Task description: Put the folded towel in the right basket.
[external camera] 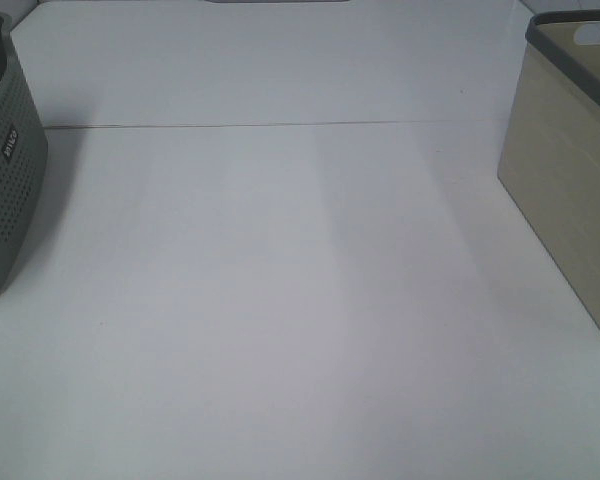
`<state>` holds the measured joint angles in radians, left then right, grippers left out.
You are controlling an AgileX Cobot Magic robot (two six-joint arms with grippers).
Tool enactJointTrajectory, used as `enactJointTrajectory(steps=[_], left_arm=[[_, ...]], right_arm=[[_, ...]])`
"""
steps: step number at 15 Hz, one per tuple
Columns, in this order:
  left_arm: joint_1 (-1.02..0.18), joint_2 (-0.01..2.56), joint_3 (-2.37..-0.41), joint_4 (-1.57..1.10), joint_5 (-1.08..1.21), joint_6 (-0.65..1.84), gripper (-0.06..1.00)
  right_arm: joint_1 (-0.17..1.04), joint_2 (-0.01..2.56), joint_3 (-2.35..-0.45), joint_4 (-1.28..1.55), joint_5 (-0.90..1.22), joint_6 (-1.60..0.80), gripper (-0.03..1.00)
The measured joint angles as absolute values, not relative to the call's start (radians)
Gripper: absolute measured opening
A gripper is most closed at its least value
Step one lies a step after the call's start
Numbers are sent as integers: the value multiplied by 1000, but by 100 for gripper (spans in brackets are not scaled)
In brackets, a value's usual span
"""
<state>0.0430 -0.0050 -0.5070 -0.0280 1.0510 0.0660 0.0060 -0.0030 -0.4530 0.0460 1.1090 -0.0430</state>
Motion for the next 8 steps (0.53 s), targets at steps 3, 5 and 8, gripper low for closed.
enactJointTrajectory(steps=[3, 5, 8], left_arm=[[43, -5, -507, -28, 1051, 66, 99], [43, -5, -507, -28, 1051, 66, 99], [43, -5, -507, -28, 1051, 66, 99]], right_arm=[[6, -3, -453, 46, 1109, -43, 98], [6, -3, -453, 46, 1109, -43, 98], [6, -3, -453, 46, 1109, -43, 98]])
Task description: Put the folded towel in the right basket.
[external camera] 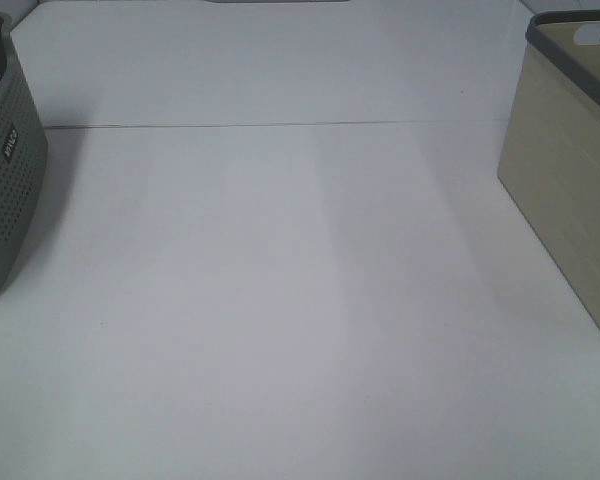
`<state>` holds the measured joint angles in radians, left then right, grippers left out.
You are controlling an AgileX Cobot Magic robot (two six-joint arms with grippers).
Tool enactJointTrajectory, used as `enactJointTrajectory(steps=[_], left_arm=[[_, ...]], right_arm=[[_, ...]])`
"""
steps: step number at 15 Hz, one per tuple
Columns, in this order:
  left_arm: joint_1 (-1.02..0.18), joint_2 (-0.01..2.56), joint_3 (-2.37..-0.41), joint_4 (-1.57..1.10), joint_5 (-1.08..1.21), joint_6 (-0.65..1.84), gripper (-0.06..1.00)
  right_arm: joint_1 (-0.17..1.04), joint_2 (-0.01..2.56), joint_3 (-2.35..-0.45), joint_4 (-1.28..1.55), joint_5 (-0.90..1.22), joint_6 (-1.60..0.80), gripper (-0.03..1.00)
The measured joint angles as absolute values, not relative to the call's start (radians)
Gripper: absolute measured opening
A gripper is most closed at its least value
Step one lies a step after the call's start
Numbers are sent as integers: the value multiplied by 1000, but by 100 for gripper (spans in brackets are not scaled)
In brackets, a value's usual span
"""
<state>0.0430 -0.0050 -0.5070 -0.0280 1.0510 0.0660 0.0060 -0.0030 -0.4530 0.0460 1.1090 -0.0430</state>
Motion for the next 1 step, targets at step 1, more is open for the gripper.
enactJointTrajectory(steps=[1], left_arm=[[43, -5, -507, -28, 1051, 66, 99]], right_arm=[[6, -3, -453, 46, 1109, -43, 98]])
